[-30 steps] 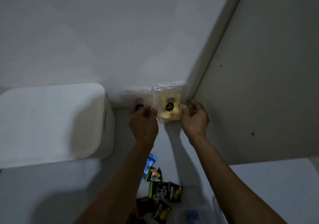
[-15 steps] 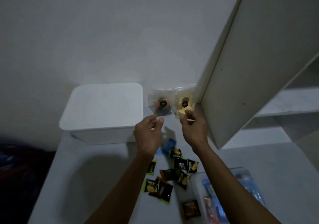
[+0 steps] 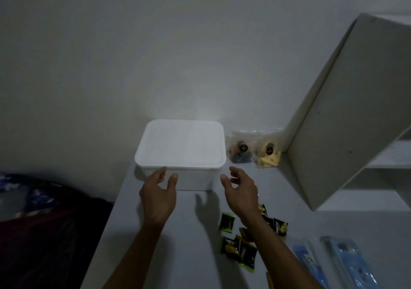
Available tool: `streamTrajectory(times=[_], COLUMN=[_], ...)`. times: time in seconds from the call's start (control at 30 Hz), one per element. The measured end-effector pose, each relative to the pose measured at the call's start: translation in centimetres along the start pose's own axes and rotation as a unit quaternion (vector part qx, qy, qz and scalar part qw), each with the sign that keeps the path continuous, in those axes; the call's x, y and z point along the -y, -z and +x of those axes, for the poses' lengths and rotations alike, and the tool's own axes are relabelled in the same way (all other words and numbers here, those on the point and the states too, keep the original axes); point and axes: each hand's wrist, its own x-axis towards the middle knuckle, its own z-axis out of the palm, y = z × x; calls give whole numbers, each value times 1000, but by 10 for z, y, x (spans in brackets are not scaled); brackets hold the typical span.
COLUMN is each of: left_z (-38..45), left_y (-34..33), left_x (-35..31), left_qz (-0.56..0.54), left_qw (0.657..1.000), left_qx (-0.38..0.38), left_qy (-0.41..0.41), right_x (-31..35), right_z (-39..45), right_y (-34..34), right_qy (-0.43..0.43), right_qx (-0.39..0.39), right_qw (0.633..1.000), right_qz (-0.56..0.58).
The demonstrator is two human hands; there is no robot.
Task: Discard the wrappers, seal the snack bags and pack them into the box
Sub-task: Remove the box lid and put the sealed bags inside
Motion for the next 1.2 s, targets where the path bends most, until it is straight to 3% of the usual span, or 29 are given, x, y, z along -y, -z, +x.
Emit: streamTrajectory(times=[0.23,0.5,0.87,1.2], left_z=[93,178,190,173], left_y=[2,-19,-26,9], left_x=[22,64,79,45], left_qz=[62,163,145,113], left_qw=[998,985,986,993], left_qx=[-26,59,48,14], left_qy=[-18,10,65,18], right_x=[8,-2,-16,22], right_z=[63,123,135,109], right_y=[-38,-76,-99,-77], right_qy=[-19,-50,-72,-21], right_qx=[-36,-29,-72,-103], right_qw=[999,998,995,994], right_qz=[1,-36,-20,-7])
